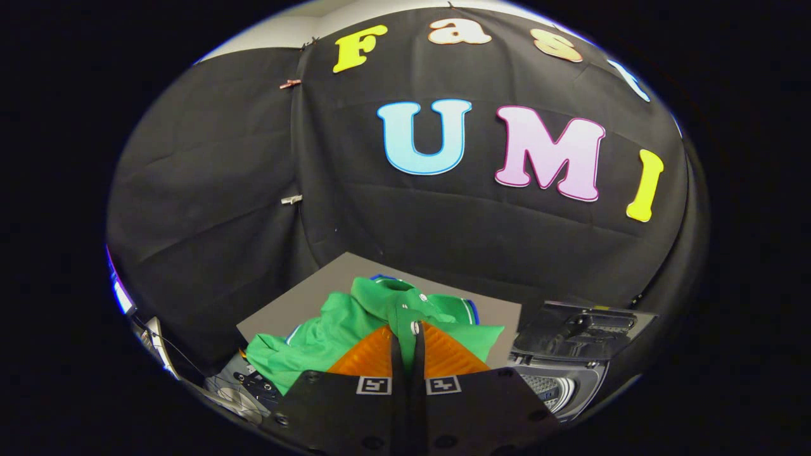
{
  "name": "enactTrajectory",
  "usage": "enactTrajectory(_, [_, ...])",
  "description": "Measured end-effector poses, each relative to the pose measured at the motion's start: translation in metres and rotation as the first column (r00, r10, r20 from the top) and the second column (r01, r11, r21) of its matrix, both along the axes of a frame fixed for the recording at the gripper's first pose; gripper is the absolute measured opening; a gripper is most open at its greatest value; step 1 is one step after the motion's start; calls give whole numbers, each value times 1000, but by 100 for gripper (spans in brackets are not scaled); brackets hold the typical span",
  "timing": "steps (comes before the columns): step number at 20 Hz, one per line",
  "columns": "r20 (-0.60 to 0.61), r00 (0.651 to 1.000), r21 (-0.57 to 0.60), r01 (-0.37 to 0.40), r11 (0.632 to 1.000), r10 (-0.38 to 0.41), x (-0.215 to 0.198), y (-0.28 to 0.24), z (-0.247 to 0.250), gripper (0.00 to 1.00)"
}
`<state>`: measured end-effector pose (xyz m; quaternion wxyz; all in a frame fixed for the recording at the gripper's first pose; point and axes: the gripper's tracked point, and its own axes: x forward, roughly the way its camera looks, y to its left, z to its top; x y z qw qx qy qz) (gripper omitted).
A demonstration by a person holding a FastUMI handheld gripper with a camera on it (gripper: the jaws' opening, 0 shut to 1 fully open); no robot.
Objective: Put the clothes into the washing machine and then close the washing machine lid.
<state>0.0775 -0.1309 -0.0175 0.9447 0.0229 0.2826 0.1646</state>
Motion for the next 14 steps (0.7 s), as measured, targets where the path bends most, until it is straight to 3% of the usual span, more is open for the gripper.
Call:
enactTrajectory(6, [17, 1000, 66, 10, 998, -11, 0, -96, 22, 5])
enactTrajectory(14, [25, 999, 72, 35, 997, -36, -1, -208, 1, 5])
